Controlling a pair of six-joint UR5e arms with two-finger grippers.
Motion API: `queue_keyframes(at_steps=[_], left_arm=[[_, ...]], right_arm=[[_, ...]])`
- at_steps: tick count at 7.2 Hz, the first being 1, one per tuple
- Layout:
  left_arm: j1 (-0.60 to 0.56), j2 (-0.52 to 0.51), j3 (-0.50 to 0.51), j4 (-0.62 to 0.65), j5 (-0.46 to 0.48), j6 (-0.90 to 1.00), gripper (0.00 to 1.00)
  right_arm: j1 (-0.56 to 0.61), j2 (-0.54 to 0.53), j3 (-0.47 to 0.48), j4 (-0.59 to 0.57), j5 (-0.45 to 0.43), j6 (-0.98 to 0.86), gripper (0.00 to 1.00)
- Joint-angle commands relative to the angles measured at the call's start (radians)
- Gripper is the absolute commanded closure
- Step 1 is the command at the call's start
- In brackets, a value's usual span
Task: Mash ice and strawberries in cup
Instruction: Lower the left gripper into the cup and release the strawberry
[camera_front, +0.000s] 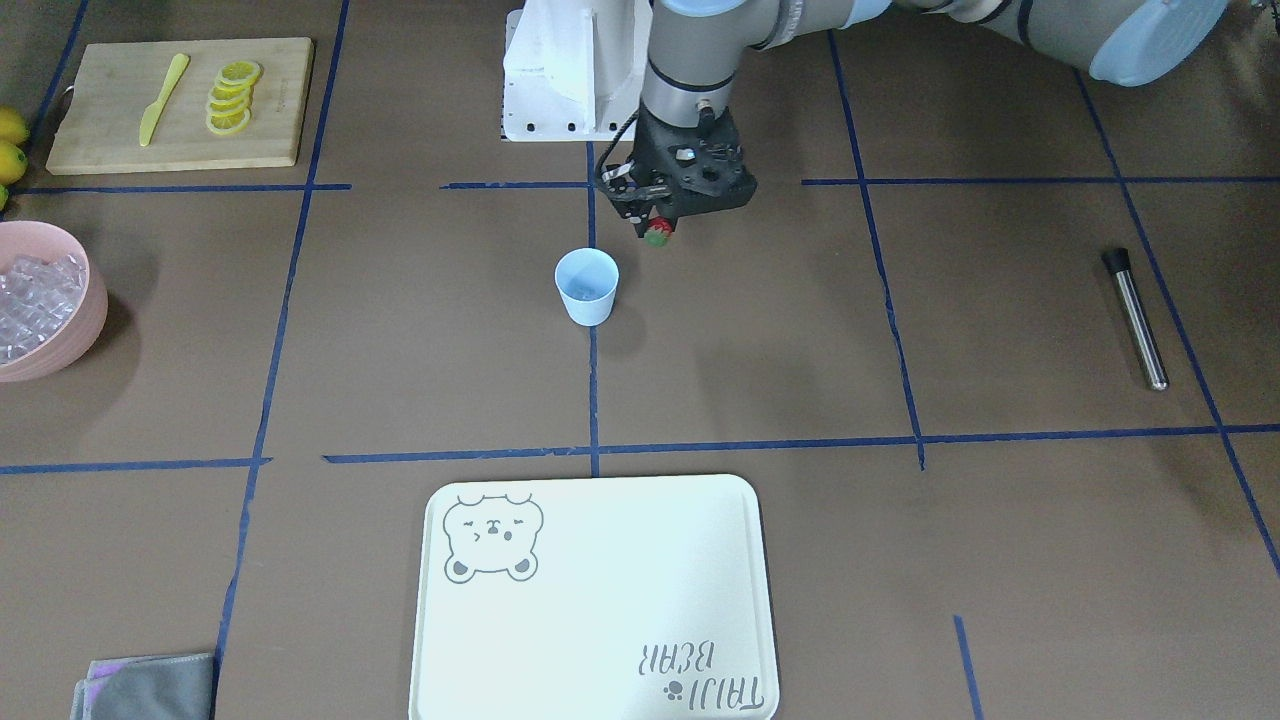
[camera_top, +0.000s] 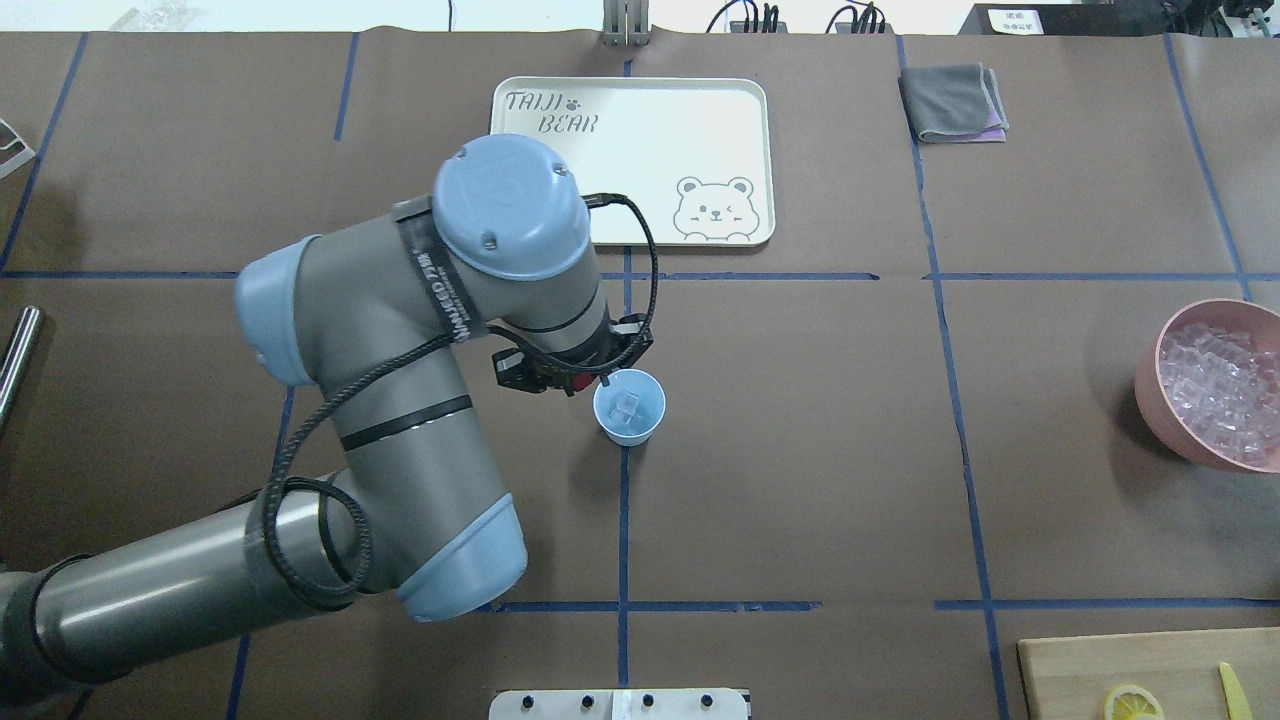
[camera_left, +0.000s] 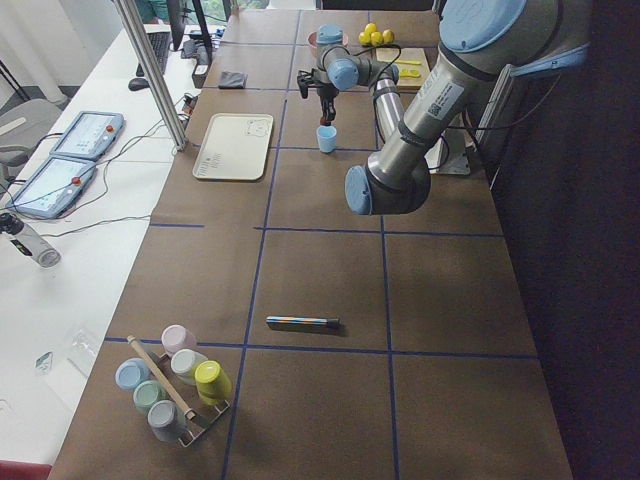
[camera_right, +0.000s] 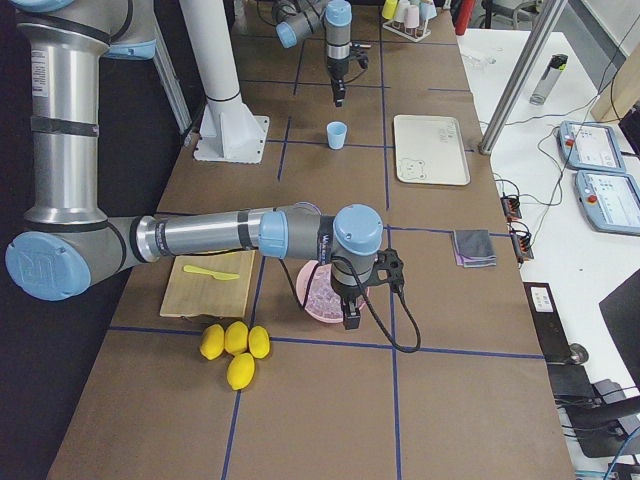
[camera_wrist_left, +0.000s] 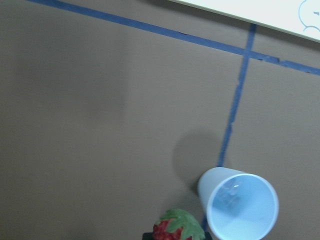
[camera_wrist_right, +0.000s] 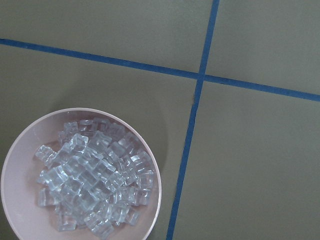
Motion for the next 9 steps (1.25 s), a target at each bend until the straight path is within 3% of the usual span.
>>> queue_keyframes(at_steps=[1, 2, 3, 5, 6, 9], left_arm=[[0.030, -0.057, 0.099, -0.027, 0.021, -0.017, 1.00], [0.030, -0.055, 0.107, -0.029, 0.021, -0.013, 1.00], [0.030, -0.058, 0.106, -0.031, 0.021, -0.015, 0.90], [0.030, -0.061, 0.104, -0.029, 0.021, -0.009, 0.11], [0.030, -0.063, 0.104, -0.029, 0.021, -0.006, 0.01], [0.021, -0.008, 0.026, 0.009, 0.015, 0.119, 0.01]], right_arm=[[0.000, 0.002, 0.000, 0.000, 0.000, 0.000, 0.00], [0.000, 0.000, 0.000, 0.000, 0.000, 0.000, 0.00], [0.000, -0.001, 0.000, 0.000, 0.000, 0.000, 0.01], [0.000, -0.001, -0.002, 0.000, 0.000, 0.000, 0.00], [0.000, -0.003, 0.000, 0.000, 0.000, 0.000, 0.01], [0.020, -0.011, 0.004, 0.002, -0.006, -0.008, 0.01]])
